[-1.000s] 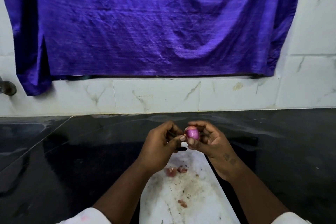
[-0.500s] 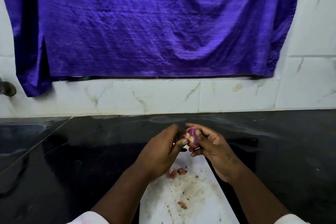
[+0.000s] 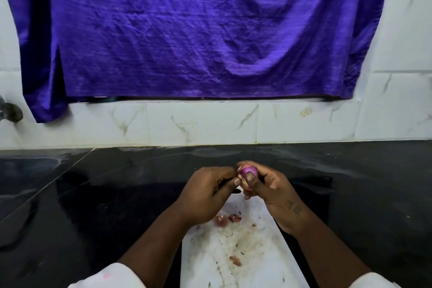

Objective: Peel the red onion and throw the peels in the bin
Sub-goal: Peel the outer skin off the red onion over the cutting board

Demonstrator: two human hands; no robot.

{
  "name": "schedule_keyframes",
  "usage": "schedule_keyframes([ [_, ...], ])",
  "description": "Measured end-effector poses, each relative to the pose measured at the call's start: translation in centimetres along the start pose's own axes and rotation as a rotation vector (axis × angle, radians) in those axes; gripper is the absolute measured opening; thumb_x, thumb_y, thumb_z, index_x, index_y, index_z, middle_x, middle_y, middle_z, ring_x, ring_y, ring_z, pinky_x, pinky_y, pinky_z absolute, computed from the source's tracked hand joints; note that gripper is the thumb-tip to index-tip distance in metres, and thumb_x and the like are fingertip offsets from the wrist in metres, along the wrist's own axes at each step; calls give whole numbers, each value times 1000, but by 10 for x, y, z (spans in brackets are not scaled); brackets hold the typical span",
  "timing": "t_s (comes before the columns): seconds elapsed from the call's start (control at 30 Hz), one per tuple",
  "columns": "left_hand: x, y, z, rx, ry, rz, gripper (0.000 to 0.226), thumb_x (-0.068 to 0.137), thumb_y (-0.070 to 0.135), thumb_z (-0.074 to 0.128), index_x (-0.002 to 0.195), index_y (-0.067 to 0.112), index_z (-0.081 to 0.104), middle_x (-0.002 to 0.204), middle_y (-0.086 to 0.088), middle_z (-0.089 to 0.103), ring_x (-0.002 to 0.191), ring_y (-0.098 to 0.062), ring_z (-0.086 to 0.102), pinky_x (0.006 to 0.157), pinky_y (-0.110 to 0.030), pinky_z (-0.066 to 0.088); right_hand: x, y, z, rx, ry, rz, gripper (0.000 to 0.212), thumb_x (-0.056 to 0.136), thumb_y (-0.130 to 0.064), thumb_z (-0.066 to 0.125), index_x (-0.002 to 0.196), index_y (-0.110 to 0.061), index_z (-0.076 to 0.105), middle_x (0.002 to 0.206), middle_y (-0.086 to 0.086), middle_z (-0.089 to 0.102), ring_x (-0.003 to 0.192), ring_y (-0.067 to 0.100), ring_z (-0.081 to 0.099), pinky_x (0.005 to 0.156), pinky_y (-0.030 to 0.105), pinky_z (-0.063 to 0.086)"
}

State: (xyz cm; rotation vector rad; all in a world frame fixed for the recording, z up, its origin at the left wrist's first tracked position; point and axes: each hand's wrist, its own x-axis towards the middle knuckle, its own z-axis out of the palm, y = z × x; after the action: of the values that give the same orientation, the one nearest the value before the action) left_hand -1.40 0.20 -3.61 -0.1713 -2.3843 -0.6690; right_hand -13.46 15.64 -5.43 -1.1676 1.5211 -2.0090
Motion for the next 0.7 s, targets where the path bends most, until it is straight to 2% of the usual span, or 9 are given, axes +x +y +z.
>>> schedule_keyframes([
  [0.1,0,8,3,-59,13,-28,43,104,11,61,76,42,55,62,22,50,57,0,52,59,-5,37,0,-1,2,-35,47,-26,38,84,-32,76,118,-17,71,105,3,73,86,15,67,68,27,57],
  [0.17,-1,16,11,-101,-28,-24,37,103,14,60,77,39,61,64,19,55,56,-3,52,57,-10,37,3,0,-1,-92,93,-33,30,89,-16,71,119,-18,69,108,7,75,93,22,70,74,26,59],
  [0.2,0,19,15,-112,-49,-18,28,104,19,59,81,33,65,67,15,58,57,-5,54,55,-14,40,3,0,-3,-97,107,-34,31,90,-18,71,121,-17,69,109,10,76,98,26,72,77,27,60],
  [0.27,1,16,19,-78,-31,-25,27,106,35,53,89,23,70,72,6,67,60,-11,61,55,-32,50,3,-2,-3,-61,77,-20,54,84,-37,79,131,-15,66,118,12,75,107,28,72,80,30,61],
  [0.33,0,8,16,-4,17,-42,39,105,48,47,81,27,68,65,4,65,57,-14,60,55,-42,51,1,-4,-2,-44,39,4,84,67,-59,85,137,-18,63,123,9,72,107,23,73,77,31,61],
  [0.43,-4,-3,8,35,101,-108,37,101,56,51,71,36,56,61,11,57,55,-9,54,53,-34,44,-1,-5,0,17,-5,49,88,62,-62,87,139,-26,62,128,8,68,109,28,73,83,37,62],
  [0.53,-4,-7,6,10,194,-136,10,98,45,67,97,35,65,87,17,67,78,-4,65,65,-32,57,0,-5,0,73,-26,67,86,62,-50,92,139,-26,61,128,8,68,104,32,73,84,41,62],
  [0.6,-3,-5,7,-18,193,-112,17,98,34,72,114,32,70,101,18,70,89,-5,69,72,-30,59,1,-5,0,46,20,40,79,61,-34,93,133,-20,64,126,13,69,96,26,71,75,38,62],
  [0.7,-3,-1,6,-56,202,-87,23,97,22,74,119,27,75,104,15,75,90,-4,73,73,-24,61,2,-4,-3,16,60,7,65,60,-26,88,120,-12,66,119,17,71,94,26,68,67,33,59],
])
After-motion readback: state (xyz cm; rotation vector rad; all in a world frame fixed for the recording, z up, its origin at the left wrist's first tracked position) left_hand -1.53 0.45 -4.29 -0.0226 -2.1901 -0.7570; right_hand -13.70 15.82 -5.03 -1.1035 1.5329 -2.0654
